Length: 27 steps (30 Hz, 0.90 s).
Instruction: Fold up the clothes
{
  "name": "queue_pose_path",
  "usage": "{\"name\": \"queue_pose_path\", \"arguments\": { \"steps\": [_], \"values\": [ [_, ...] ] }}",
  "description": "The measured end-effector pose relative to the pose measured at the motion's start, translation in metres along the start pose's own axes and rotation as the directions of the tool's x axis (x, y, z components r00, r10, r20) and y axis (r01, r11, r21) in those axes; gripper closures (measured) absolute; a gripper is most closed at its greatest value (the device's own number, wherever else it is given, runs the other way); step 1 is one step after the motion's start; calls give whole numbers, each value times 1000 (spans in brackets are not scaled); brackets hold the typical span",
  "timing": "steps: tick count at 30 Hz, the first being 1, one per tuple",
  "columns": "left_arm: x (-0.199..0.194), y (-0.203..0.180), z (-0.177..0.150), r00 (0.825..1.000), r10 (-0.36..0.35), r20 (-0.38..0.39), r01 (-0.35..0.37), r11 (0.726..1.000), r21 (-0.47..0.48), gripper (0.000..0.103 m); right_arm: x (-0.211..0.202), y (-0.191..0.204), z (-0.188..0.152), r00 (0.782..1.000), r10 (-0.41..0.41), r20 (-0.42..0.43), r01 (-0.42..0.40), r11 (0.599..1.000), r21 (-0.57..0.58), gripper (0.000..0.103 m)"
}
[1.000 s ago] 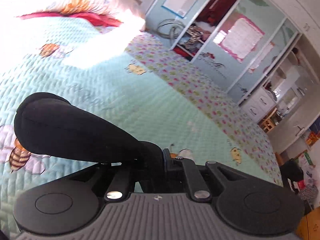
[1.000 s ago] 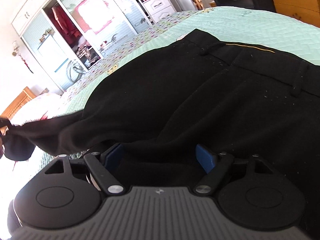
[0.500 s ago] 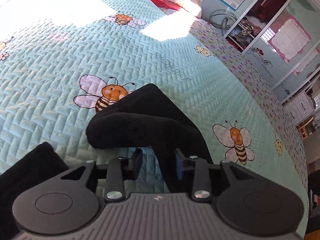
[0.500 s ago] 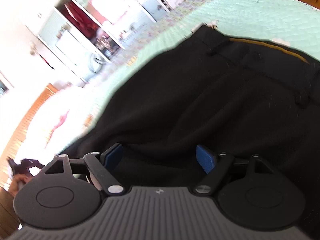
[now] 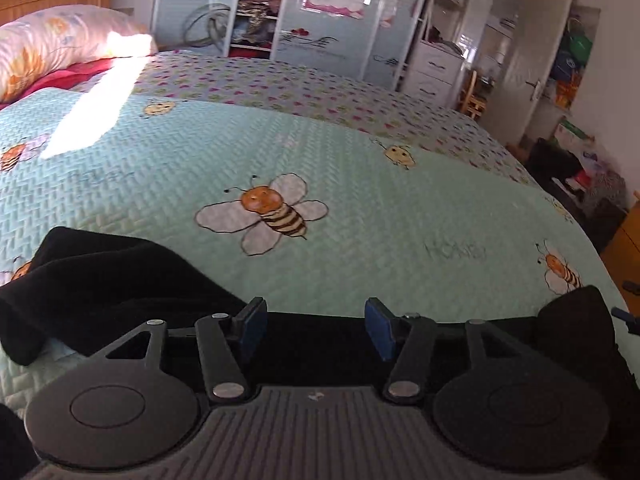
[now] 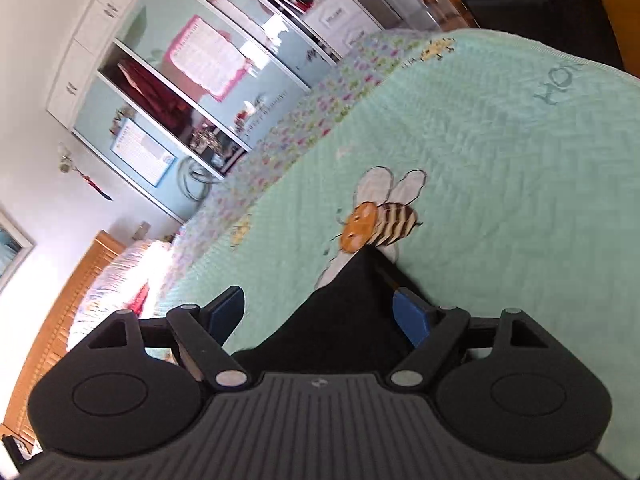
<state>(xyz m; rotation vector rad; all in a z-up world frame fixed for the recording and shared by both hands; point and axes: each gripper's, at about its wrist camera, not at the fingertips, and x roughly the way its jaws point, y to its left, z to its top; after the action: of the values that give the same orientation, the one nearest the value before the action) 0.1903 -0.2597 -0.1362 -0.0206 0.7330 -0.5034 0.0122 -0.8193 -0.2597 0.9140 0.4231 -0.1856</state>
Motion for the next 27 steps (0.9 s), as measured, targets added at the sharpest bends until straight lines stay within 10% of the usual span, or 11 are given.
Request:
{"name": "queue_pose_path", "arguments": {
  "steps": [7, 13, 18, 23, 27],
  "values": [
    [57, -33, 0, 997, -46, -69, 55, 989, 139, 44, 47, -22, 0, 961, 159, -227, -137, 984, 110, 22],
    [101, -64, 5, 976, -149, -160, 196, 918, 344, 44, 66, -18, 5, 930, 245, -276, -215, 967, 134, 23],
    [128, -75, 11, 927, -273, -255, 354, 863, 362, 44, 48, -5, -1, 963, 207, -172, -195, 977, 87, 83],
    [133, -75, 19, 857, -425, -291, 502, 815, 290, 44, 26, 7, -8, 985, 164, -46, -162, 986, 37, 93],
    [131, -72, 20, 836, -463, -295, 535, 808, 247, 44, 9, 16, -12, 990, 129, 54, -130, 992, 4, 94]
  ]
}}
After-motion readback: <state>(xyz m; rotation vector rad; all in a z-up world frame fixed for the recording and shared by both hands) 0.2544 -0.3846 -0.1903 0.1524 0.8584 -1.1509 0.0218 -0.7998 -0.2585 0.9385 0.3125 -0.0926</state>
